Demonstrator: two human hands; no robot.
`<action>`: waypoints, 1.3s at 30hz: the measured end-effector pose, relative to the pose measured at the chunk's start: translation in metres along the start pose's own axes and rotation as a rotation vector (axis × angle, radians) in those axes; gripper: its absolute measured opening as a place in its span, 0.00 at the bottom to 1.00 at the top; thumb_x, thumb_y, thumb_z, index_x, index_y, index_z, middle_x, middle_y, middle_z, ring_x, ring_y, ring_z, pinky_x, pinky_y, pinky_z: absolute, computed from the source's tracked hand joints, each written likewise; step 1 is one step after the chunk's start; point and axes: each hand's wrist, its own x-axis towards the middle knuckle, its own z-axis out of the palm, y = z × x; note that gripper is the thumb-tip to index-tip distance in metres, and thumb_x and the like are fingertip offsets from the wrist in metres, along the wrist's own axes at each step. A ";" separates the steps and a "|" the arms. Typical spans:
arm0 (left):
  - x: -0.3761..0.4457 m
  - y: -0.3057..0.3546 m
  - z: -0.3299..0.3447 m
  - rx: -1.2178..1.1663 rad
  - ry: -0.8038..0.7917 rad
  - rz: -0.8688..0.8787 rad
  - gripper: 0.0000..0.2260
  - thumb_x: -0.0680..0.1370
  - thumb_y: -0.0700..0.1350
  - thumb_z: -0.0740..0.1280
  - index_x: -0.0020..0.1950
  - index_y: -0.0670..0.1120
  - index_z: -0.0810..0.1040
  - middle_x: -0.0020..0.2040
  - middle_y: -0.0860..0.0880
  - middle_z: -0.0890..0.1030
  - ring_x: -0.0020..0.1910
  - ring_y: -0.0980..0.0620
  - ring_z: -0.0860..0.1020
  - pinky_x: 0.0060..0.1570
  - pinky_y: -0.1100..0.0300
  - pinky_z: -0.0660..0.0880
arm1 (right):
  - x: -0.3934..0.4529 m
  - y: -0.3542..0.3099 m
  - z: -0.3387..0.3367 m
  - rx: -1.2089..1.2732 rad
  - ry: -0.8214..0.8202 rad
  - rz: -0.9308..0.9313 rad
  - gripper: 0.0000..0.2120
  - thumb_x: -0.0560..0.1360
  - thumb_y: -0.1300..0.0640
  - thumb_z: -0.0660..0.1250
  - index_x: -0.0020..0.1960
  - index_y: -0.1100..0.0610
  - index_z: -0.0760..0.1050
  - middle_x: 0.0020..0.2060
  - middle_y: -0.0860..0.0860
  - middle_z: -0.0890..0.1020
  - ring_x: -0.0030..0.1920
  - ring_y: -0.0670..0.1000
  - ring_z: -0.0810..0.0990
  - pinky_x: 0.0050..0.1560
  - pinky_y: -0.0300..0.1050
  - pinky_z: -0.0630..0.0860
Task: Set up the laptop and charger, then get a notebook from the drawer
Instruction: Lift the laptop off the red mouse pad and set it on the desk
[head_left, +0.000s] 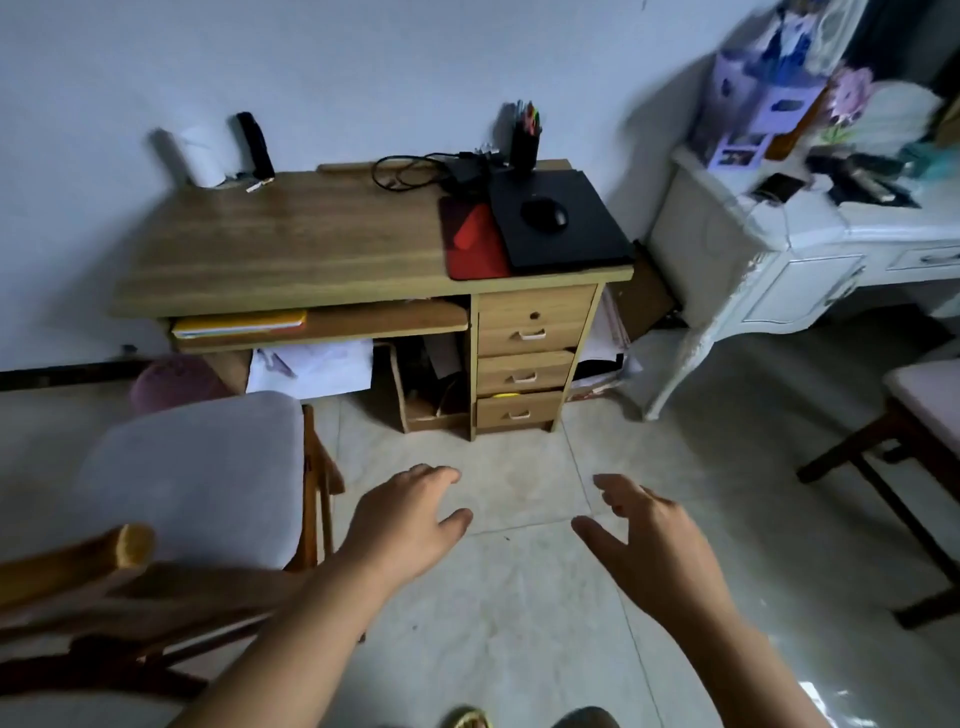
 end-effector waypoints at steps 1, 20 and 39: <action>0.019 0.007 -0.002 0.001 -0.010 0.018 0.21 0.75 0.55 0.63 0.67 0.51 0.68 0.66 0.51 0.74 0.62 0.50 0.73 0.56 0.57 0.72 | 0.014 0.003 -0.005 0.000 0.005 0.016 0.24 0.71 0.42 0.66 0.64 0.47 0.68 0.58 0.48 0.80 0.57 0.50 0.78 0.51 0.46 0.76; 0.344 -0.014 -0.088 -0.010 0.126 -0.116 0.20 0.74 0.56 0.64 0.65 0.55 0.70 0.63 0.54 0.75 0.61 0.53 0.73 0.54 0.60 0.71 | 0.408 -0.045 -0.044 0.061 -0.059 -0.147 0.24 0.72 0.45 0.65 0.65 0.50 0.67 0.58 0.51 0.79 0.53 0.53 0.79 0.51 0.49 0.77; 0.640 -0.133 -0.161 0.022 -0.217 0.157 0.21 0.76 0.54 0.64 0.68 0.52 0.68 0.67 0.52 0.73 0.63 0.53 0.72 0.58 0.59 0.71 | 0.569 -0.098 0.004 0.096 0.031 0.358 0.22 0.71 0.41 0.64 0.63 0.46 0.69 0.58 0.43 0.78 0.57 0.44 0.77 0.52 0.41 0.74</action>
